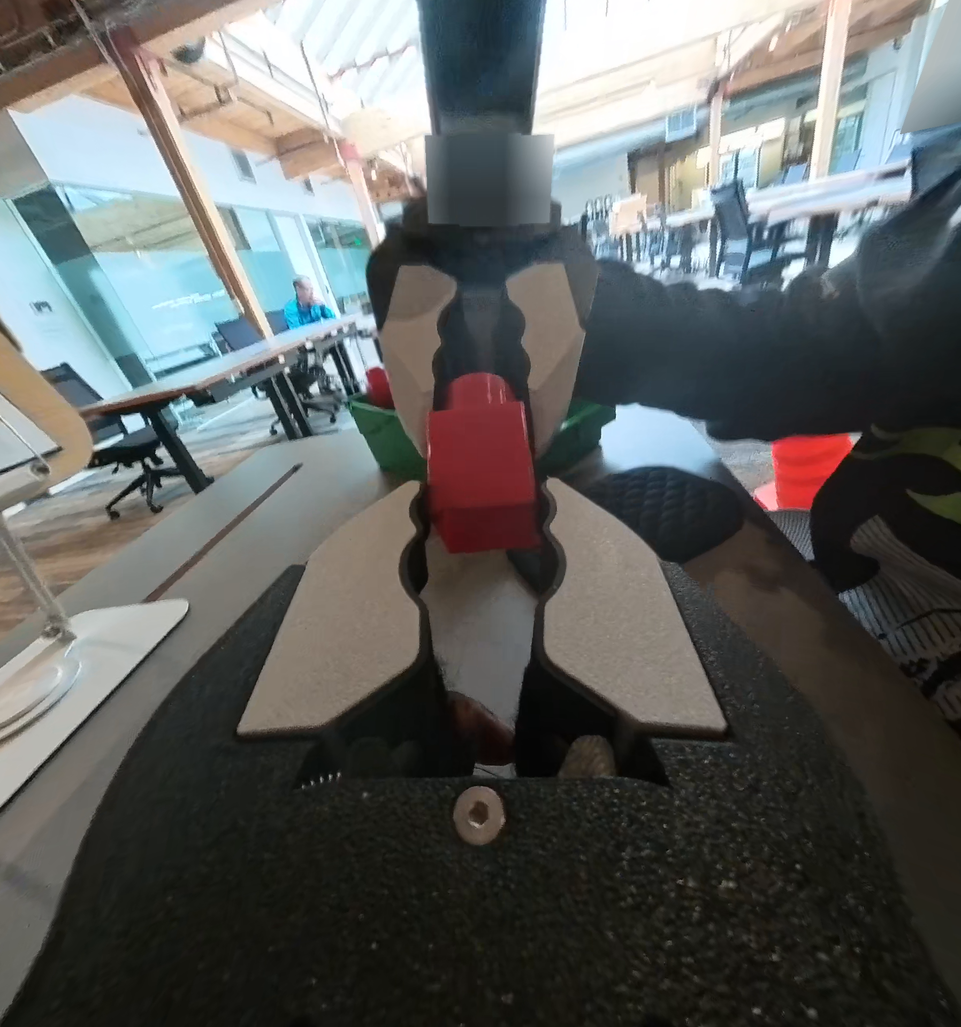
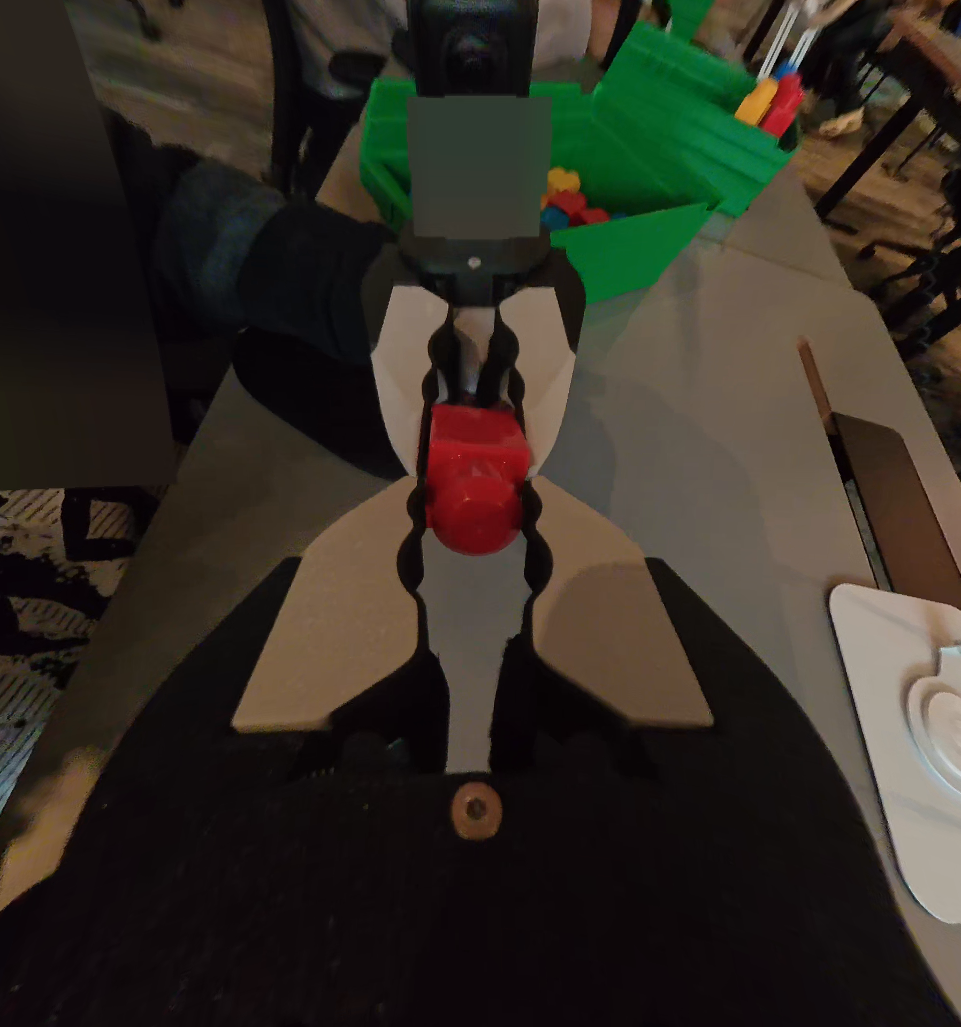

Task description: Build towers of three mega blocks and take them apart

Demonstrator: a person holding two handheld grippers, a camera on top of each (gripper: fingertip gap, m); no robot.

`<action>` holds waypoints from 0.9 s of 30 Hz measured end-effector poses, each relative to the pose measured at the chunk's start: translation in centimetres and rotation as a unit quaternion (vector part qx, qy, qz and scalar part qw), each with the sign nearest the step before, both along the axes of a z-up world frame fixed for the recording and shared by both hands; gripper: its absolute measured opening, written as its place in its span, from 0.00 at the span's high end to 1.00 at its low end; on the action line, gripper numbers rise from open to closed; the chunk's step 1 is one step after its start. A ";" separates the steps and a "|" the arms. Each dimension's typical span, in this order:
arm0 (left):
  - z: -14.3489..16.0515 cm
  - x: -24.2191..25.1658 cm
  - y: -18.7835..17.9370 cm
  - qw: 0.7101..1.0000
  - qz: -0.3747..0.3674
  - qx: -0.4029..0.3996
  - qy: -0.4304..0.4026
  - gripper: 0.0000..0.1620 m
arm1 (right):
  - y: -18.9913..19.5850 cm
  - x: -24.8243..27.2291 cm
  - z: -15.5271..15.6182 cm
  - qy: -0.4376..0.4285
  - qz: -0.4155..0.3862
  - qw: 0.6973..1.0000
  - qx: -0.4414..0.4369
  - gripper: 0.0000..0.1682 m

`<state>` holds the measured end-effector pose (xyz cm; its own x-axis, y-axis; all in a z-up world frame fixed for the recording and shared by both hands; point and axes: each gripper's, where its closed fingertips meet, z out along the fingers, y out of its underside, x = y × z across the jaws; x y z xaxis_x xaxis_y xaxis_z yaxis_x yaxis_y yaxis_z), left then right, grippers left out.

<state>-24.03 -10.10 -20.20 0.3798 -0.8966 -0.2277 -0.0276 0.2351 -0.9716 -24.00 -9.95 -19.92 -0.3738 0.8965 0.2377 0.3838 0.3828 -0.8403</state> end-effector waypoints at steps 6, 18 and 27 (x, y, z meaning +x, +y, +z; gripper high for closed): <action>-3.8 -2.5 2.2 0.990 0.078 -0.050 0.105 0.54 | 2.0 1.3 -3.0 -0.183 -0.034 0.979 0.081 0.81; -7.9 -4.3 2.7 0.979 0.062 -0.132 0.141 0.43 | 3.8 2.0 -10.6 -0.445 -0.068 0.887 0.103 0.80; -8.3 -4.3 2.6 0.980 0.049 -0.141 0.135 0.43 | 4.1 1.5 -12.7 -0.468 -0.057 0.876 0.101 0.80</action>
